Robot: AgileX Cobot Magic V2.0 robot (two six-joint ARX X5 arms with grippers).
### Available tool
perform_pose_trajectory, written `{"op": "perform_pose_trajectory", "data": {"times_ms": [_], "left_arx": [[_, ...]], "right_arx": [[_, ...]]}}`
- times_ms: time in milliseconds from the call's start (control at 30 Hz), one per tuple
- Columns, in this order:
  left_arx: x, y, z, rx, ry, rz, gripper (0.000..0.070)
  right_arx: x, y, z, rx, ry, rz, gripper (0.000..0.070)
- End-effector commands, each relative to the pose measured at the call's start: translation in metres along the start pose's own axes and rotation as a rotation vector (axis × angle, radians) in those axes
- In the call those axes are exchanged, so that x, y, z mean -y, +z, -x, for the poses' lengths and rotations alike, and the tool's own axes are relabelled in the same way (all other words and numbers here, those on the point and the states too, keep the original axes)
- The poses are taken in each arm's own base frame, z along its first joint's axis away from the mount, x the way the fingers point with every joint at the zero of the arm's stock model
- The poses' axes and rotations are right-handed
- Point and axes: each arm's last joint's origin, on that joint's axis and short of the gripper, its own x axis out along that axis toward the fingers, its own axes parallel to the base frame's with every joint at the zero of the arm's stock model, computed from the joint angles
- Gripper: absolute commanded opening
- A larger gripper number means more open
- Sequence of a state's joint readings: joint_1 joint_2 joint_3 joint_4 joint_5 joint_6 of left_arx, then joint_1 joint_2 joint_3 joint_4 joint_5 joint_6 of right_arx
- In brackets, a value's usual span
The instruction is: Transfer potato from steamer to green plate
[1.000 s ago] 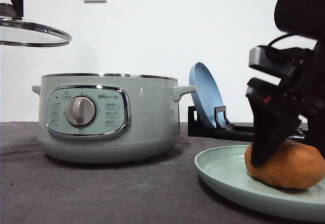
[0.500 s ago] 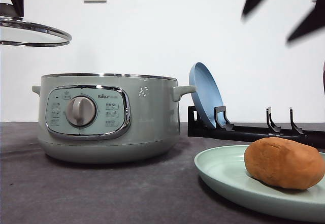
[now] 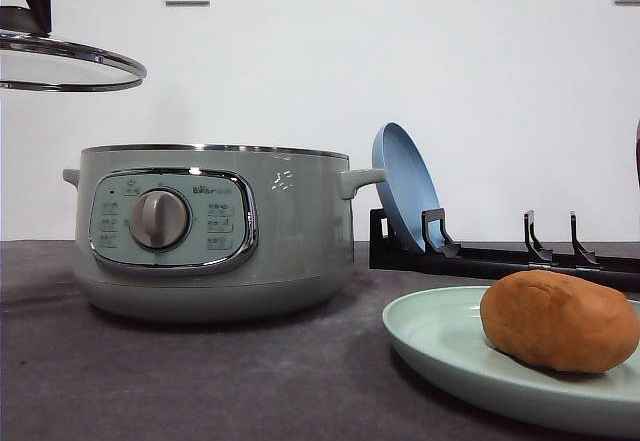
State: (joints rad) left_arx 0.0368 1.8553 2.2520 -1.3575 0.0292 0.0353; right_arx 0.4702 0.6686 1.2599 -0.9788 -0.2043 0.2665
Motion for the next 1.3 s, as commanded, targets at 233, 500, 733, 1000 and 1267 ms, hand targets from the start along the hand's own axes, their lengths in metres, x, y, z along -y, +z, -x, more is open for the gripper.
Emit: {"op": "perform_pose_trajectory", "data": {"times_ms": [233,500,733,1000,1267], "left_arx": [[0.003,0.005,0.019,0.089,-0.006,0.001,0.0],[0.015,0.005,0.019,0.089,-0.028,-0.022,0.0],[0.046,0.004,0.019,0.087,-0.082,-0.089,0.0],[0.102,-0.004,0.025,0.082,-0.183,-0.217,0.0],[0.147,-0.016,0.033,0.086,-0.267,-0.332,0.0]], "right_arx": [[-0.005,0.002,0.022,0.072,0.003,0.005,0.0636],[-0.005,0.001,0.023,0.069,0.003,-0.01,0.0636],[-0.005,0.001,0.023,0.067,0.003,-0.026,0.0636],[-0.005,0.001,0.023,0.067,0.003,-0.026,0.0636],[-0.005,0.001,0.023,0.068,0.003,-0.026,0.0636]]}}
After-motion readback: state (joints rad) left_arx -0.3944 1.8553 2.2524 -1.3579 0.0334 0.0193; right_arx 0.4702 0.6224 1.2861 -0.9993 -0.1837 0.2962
